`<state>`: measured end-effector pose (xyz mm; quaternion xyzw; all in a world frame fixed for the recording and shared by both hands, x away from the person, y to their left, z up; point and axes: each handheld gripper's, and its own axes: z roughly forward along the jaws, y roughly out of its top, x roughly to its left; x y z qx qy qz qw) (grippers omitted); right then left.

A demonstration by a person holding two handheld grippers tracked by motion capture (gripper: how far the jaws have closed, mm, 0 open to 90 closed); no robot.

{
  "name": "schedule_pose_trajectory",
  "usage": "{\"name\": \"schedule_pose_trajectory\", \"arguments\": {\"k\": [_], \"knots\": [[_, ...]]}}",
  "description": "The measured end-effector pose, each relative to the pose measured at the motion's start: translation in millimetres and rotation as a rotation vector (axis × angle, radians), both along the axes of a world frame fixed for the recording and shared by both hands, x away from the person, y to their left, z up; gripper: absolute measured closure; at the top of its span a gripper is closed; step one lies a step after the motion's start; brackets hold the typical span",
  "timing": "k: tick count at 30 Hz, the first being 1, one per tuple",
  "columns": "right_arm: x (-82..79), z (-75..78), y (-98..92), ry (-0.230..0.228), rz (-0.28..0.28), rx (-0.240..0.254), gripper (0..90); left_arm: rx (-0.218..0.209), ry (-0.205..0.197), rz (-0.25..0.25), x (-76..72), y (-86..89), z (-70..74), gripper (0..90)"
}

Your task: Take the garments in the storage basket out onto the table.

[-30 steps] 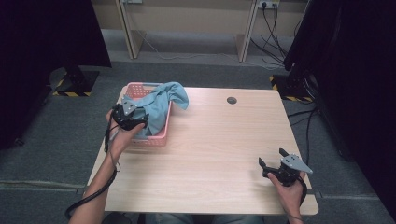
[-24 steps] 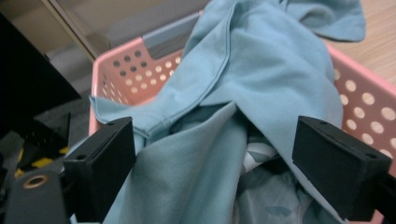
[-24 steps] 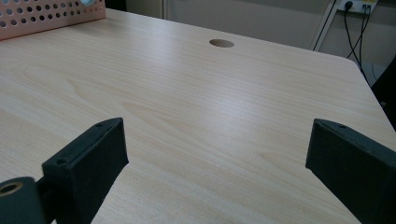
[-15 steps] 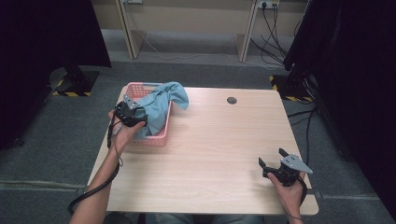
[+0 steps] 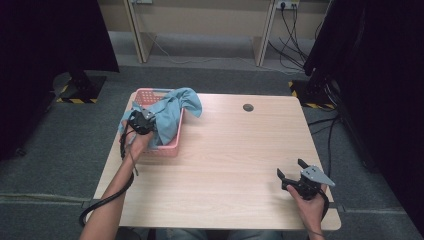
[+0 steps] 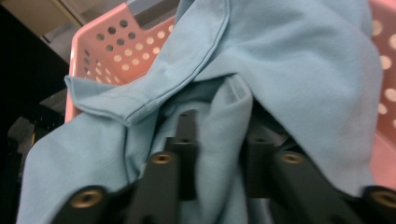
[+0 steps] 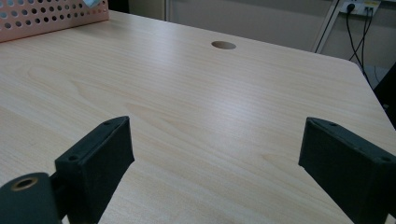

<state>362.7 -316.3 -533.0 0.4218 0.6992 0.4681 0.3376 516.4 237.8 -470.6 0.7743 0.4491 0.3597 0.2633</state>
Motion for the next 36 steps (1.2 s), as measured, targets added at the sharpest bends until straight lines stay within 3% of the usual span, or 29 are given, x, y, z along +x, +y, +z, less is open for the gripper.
{"name": "schedule_pose_trajectory", "arguments": {"k": [1, 8, 12, 13, 15, 23, 31, 32, 33, 36], "knots": [[-0.2, 0.0, -0.1, -0.002, 0.000, 0.001, 10.8, -0.005, -0.011, -0.003, -0.3, 0.1, 0.0, 81.9], [-0.3, 0.0, 0.3, -0.002, 0.001, -0.002, 11.2, -0.090, -0.109, -0.035, -7.6, 7.1, 5.6, 84.2], [-0.1, 0.0, 0.1, 0.000, 0.002, 0.000, 11.2, -0.153, -0.184, -0.053, -14.4, 11.0, 18.2, 84.4], [-0.1, 0.0, 0.0, -0.001, 0.002, 0.000, 11.2, -0.189, -0.210, -0.058, -16.6, 12.5, 23.3, 84.5], [-0.2, 0.0, -0.2, -0.001, 0.001, 0.001, 11.2, -0.203, -0.248, -0.069, -19.5, 14.1, 31.3, 84.5], [1.4, 0.2, -0.7, 0.017, 0.001, 0.011, 11.6, -0.281, -0.401, -0.109, -29.7, 20.4, 78.3, 84.5], [3.2, 0.5, -3.8, 0.036, -0.007, 0.047, 11.7, -0.300, -0.505, -0.148, -30.8, 15.9, 135.9, 84.5], [4.0, 0.4, -4.4, 0.038, -0.008, 0.056, 11.3, -0.306, -0.533, -0.165, -32.2, 12.8, 152.4, 84.5], [4.0, 0.4, -4.4, 0.038, -0.008, 0.056, 11.3, -0.306, -0.533, -0.165, -32.2, 12.8, 152.4, 84.5], [6.3, 0.8, -3.6, 0.043, -0.007, 0.077, 10.7, -0.299, -0.554, -0.187, -33.2, 7.5, 171.1, 84.5]]}}
